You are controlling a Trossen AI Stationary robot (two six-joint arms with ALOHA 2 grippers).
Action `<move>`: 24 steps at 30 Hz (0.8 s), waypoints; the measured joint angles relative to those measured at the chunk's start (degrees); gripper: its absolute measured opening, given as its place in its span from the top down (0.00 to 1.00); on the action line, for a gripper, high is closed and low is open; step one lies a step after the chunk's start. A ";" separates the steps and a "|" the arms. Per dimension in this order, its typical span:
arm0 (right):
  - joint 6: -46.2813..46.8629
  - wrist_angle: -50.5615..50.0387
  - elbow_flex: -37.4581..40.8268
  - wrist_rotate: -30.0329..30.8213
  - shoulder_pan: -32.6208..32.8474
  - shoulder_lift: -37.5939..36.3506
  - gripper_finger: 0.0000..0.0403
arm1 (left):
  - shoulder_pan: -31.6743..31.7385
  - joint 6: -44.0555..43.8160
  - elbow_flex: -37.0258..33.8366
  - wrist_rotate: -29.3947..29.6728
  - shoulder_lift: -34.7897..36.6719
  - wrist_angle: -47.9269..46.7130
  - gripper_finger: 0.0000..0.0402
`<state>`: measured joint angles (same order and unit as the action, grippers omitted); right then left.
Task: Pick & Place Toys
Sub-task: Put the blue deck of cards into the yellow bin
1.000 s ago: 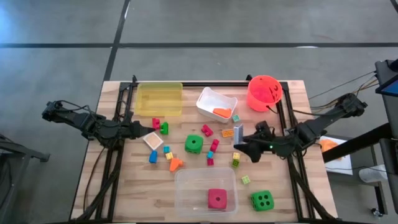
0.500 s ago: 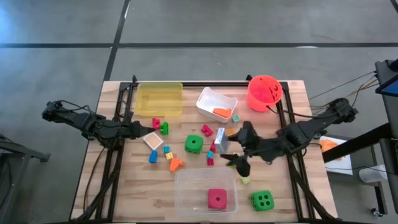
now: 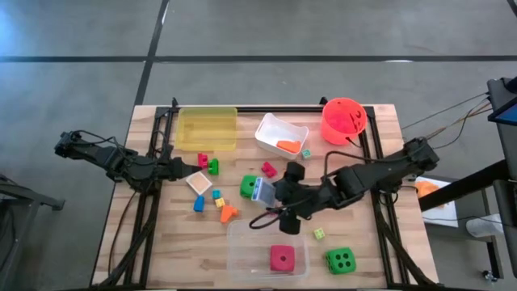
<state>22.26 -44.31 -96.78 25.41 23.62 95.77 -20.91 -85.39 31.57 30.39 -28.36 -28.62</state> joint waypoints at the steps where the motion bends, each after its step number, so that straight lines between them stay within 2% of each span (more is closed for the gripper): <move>1: -0.09 0.04 -0.54 -0.06 -0.11 0.39 0.26 | -0.02 0.01 0.00 0.00 0.00 0.02 0.93; 8: -3.36 0.11 -3.17 -2.80 -1.33 2.65 0.26 | 0.00 -1.25 0.00 0.02 0.00 0.23 0.93; 13: -3.36 -0.02 -2.94 -3.23 -2.20 2.66 0.26 | 0.13 -12.06 -0.02 1.77 -0.02 4.17 0.93; 15: -3.02 -0.07 -2.81 -3.15 -2.49 2.66 0.26 | 0.44 -12.19 -0.02 4.60 -0.02 8.32 0.93; 18: -2.80 0.05 -2.75 -2.95 -2.77 2.66 0.26 | 0.48 -12.16 -0.02 4.94 0.31 11.89 0.93; 24: -1.79 0.11 -2.52 -2.95 -3.06 2.66 0.26 | 1.05 -12.19 -0.01 6.54 0.44 8.86 0.93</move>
<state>20.47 -44.21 -99.30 22.46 20.56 98.43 -19.85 -97.58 31.56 36.93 -27.92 -19.76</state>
